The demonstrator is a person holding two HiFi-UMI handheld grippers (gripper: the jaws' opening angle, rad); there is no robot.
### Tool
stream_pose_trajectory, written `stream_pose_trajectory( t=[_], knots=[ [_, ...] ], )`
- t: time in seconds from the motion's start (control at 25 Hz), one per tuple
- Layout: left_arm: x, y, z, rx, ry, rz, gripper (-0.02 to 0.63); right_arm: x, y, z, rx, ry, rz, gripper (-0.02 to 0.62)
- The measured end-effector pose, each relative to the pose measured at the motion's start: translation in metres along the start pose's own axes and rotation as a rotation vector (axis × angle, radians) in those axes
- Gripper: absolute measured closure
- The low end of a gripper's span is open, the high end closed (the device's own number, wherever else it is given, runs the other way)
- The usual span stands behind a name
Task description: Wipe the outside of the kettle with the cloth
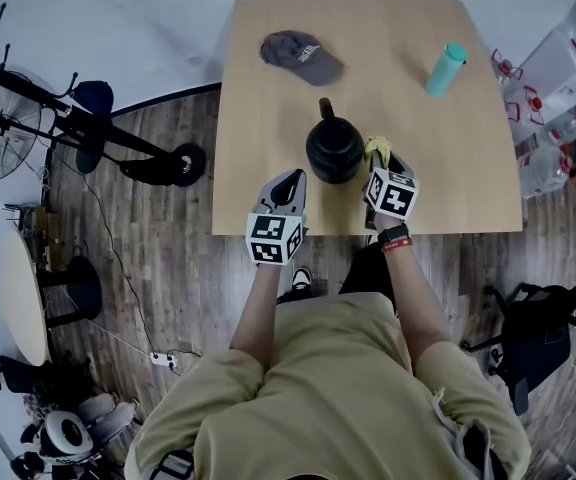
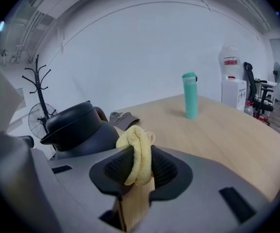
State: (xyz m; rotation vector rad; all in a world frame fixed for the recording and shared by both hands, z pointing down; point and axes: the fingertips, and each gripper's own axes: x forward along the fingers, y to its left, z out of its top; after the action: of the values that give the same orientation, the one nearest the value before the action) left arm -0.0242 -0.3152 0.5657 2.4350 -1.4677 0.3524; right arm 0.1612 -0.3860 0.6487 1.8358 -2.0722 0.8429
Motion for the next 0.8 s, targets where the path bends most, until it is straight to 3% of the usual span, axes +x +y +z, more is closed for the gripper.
stream_pose_trajectory(
  t=[0.24, 0.48, 0.8],
  knots=[
    [-0.003, 0.005, -0.004, -0.009, 0.005, 0.014, 0.583, 0.01, 0.006, -0.001, 0.012, 0.005, 0.014, 0.482],
    [-0.012, 0.013, -0.007, -0.01, 0.009, 0.001, 0.581, -0.009, 0.004, -0.008, 0.052, -0.019, -0.024, 0.482],
    [-0.035, 0.025, -0.02, -0.006, 0.01, -0.046, 0.581, -0.066, 0.026, -0.065, 0.112, -0.017, -0.07, 0.48]
  ],
)
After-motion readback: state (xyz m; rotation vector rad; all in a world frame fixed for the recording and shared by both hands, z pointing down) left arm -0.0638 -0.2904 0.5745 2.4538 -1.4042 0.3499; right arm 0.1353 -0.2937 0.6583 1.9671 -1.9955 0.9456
